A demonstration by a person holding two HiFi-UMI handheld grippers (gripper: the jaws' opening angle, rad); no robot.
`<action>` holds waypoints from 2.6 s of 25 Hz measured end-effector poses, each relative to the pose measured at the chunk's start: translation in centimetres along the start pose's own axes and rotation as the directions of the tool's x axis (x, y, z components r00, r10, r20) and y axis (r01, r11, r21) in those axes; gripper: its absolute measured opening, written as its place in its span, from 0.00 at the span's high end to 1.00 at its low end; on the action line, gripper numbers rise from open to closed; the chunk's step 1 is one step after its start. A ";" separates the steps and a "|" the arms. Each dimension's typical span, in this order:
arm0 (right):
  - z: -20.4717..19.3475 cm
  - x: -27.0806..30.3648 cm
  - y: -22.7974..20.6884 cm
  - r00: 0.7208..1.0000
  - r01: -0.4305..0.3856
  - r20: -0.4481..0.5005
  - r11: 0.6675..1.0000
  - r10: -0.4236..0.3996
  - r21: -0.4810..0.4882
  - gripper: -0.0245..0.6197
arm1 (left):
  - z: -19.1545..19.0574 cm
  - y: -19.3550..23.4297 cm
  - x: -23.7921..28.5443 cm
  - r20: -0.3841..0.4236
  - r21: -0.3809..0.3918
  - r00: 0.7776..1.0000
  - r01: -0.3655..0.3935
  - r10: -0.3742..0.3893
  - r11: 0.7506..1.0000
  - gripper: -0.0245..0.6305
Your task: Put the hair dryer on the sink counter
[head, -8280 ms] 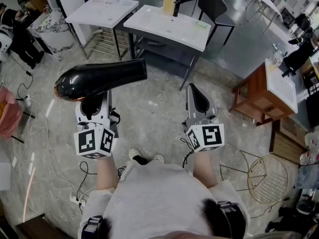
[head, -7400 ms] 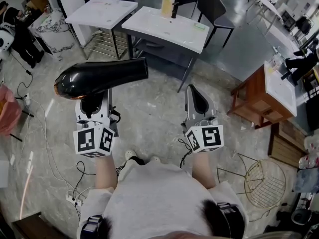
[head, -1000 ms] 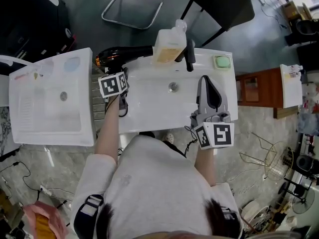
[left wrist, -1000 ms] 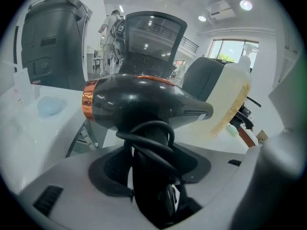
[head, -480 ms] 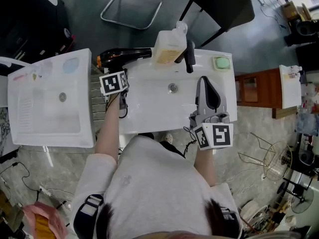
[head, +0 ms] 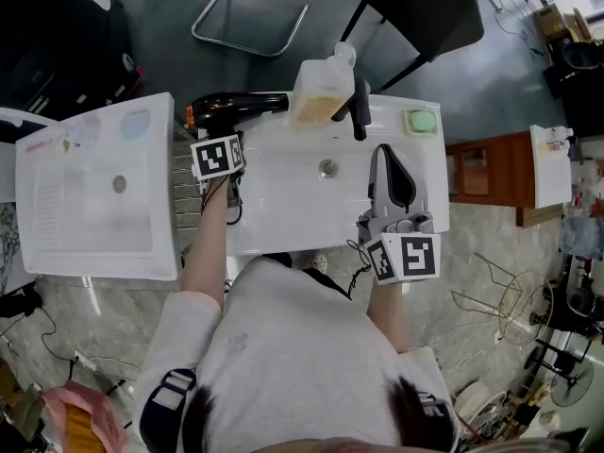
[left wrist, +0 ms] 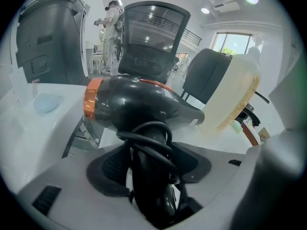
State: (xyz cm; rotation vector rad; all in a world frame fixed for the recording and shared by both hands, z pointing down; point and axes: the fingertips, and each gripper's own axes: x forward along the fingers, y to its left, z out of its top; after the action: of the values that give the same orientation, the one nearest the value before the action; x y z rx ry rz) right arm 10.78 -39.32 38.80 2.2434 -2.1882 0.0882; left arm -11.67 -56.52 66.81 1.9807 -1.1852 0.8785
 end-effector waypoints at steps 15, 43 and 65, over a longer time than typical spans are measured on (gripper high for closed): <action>0.5 -0.6 0.3 0.999 -0.030 0.010 1.000 0.030 0.002 0.95 | 0.4 -0.4 -2.1 0.029 0.049 0.999 0.024 -0.026 0.999 0.52; 3.2 -5.2 5.8 0.953 -0.289 0.087 0.957 0.289 -0.010 0.95 | 1.0 -4.0 -24.3 0.530 0.071 0.848 -0.014 -0.026 0.997 0.95; 6.3 -12.8 6.3 0.906 -0.392 0.156 0.919 0.395 -0.048 0.95 | -3.4 -11.1 -41.0 0.798 0.080 0.601 -0.054 -0.031 0.995 0.95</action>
State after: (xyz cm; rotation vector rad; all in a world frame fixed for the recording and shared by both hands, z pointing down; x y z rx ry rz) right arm 4.37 -26.95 31.75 1.8223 -2.6871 -0.1163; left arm -17.29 -30.60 33.42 2.5500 -1.6431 -0.0428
